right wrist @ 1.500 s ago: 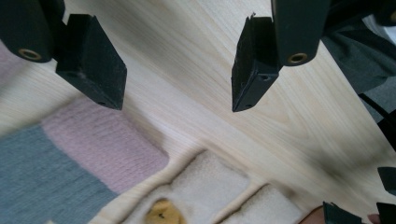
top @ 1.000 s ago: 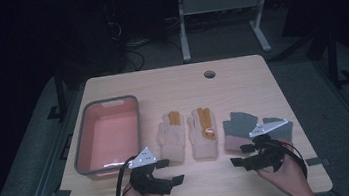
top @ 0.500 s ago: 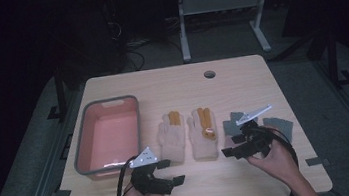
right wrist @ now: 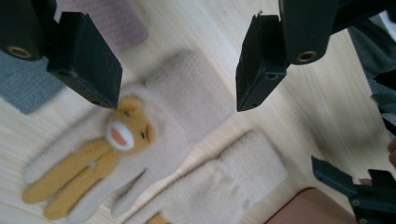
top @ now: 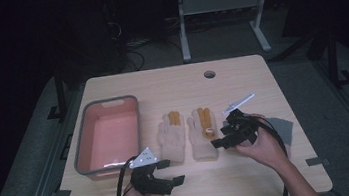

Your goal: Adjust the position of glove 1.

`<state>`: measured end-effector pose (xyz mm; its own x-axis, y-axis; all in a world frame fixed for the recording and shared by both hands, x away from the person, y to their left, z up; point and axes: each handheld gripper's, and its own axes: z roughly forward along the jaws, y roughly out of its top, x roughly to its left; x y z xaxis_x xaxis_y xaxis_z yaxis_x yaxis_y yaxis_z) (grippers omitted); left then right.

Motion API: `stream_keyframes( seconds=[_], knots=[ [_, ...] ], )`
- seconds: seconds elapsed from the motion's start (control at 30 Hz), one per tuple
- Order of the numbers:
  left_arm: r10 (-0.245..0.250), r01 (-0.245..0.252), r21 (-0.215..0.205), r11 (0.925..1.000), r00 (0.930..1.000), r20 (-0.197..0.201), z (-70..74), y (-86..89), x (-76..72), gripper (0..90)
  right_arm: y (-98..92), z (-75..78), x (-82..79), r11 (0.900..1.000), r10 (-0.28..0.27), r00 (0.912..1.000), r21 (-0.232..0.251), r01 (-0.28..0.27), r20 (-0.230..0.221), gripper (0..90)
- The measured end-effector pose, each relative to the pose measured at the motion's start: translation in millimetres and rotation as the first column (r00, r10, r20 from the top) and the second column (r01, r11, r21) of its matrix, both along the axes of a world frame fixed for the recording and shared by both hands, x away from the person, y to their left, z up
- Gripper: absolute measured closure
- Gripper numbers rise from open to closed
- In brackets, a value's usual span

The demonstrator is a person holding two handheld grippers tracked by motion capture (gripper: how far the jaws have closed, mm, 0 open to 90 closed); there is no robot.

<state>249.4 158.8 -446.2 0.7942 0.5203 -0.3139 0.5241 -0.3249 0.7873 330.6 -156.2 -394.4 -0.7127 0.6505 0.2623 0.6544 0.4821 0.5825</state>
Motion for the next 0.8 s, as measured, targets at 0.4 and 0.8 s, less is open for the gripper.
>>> stream_keyframes(
  seconds=[0.4, 0.8],
  knots=[
    [-0.008, 0.008, 0.000, 1.0000, 1.0000, 0.001, 0.9, -1.3, -1.2, 18.7, 24.9, -4.4, 25.6, 0.997, 0.037, 0.9993, -0.066, -0.038, -0.006, 32.2],
    [-0.012, 0.012, -0.001, 0.9999, 0.9999, 0.009, 1.6, -1.3, -1.7, 18.7, 42.0, -23.2, 47.1, 0.987, 0.030, 0.9994, -0.157, -0.032, -0.015, 35.8]
  ],
)
